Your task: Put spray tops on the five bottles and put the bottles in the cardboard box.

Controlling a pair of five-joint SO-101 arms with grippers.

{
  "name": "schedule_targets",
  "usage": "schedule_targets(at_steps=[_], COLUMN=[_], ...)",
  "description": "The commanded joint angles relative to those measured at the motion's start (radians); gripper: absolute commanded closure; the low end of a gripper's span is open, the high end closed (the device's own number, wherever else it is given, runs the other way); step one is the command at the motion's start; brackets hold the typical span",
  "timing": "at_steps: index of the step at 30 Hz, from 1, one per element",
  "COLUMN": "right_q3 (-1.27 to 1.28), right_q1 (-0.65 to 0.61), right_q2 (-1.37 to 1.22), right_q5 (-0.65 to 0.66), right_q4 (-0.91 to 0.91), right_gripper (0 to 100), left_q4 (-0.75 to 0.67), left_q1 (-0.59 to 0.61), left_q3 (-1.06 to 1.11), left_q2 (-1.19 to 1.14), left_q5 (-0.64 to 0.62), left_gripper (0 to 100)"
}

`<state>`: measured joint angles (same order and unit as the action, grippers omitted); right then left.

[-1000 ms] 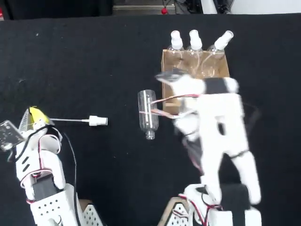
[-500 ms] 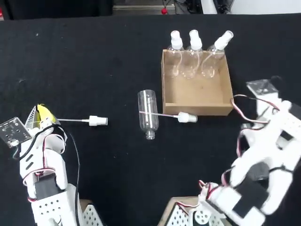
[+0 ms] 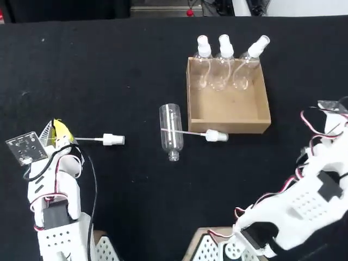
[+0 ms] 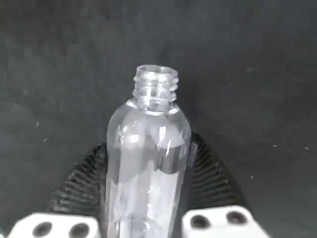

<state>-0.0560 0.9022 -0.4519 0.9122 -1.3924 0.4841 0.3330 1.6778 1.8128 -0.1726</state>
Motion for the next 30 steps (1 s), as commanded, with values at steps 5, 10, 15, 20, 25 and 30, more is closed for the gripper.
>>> schedule_targets(at_steps=[5, 10, 15, 20, 25, 30], right_q3=[-0.438, -0.558, -0.536, -0.529, -0.575, -0.621], right_q1=[0.014, 0.035, 0.031, 0.031, 0.035, 0.037], right_q2=[-0.191, -0.306, -0.346, -0.346, -0.334, -0.303], right_q5=[-0.02, -0.086, -0.092, -0.094, -0.094, -0.16], right_q4=[-0.374, -0.37, -0.371, -0.373, -0.37, -0.371], right_gripper=[80.2, 80.0, 79.9, 80.4, 93.0, 98.0], left_q4=[0.002, 0.002, 0.002, 0.002, 0.0, -0.002], left_q1=[-0.012, -0.01, -0.012, -0.012, -0.012, -0.012], left_q3=[0.021, 0.021, 0.021, 0.021, 0.021, 0.021], left_q2=[0.008, 0.008, 0.008, 0.008, 0.008, 0.008], left_q5=[0.017, 0.017, 0.017, 0.017, 0.017, 0.017], left_gripper=[97, 97, 97, 97, 97, 97])
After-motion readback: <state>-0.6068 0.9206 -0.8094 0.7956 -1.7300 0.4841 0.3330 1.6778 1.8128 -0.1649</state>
